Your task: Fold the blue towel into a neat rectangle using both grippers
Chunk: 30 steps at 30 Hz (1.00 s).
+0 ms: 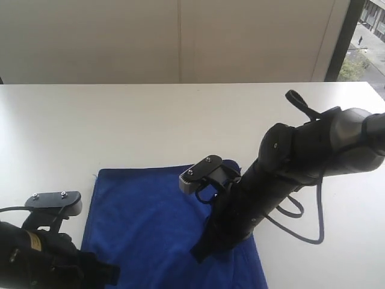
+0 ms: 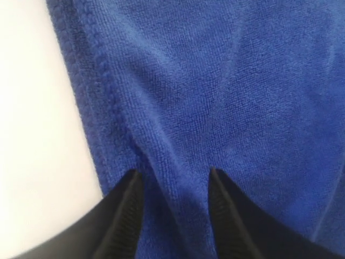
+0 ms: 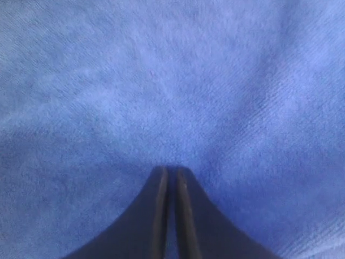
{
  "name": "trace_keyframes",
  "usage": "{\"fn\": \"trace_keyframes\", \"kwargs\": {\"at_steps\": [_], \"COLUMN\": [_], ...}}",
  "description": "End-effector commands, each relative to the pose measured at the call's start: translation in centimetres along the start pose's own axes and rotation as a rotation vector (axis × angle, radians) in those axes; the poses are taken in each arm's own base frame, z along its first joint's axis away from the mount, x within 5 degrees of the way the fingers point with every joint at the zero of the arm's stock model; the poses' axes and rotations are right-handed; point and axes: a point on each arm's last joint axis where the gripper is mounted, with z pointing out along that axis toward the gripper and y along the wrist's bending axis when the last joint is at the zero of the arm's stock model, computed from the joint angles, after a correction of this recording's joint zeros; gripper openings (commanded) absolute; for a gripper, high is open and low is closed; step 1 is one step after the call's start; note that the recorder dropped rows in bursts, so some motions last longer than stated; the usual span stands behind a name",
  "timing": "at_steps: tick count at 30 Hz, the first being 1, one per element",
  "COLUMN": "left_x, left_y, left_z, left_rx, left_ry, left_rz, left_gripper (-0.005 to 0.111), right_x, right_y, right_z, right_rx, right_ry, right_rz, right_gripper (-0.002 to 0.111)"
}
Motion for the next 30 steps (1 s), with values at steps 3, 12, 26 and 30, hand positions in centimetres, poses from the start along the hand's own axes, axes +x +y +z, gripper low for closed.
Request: {"fn": "trace_keyframes", "kwargs": {"at_steps": [3,12,26,30], "left_x": [0.2,1.1,2.4,2.7], "left_y": [0.5,0.6,-0.5,-0.8], "left_z": [0.2,0.1,-3.3,-3.3], "left_rx": [-0.022,-0.028,0.069,0.111], "left_ry": [0.020,0.118,0.165,0.183], "left_rz": [0.015,-0.031,0.023,0.040], "left_gripper": [0.045,0.045,0.045,0.045], "right_x": [0.8,1.0,1.0,1.0], "right_y": [-0.5,-0.6,-0.6,-0.6], "right_z": [1.9,2.3,2.3,2.3], "right_rx": [-0.015,-0.018,-0.018,-0.018], "right_ry": [0.060,0.073,0.073,0.073], "right_rz": [0.012,0.015,0.010,0.010], "right_gripper": [0.007,0.007,0.007,0.007]}}
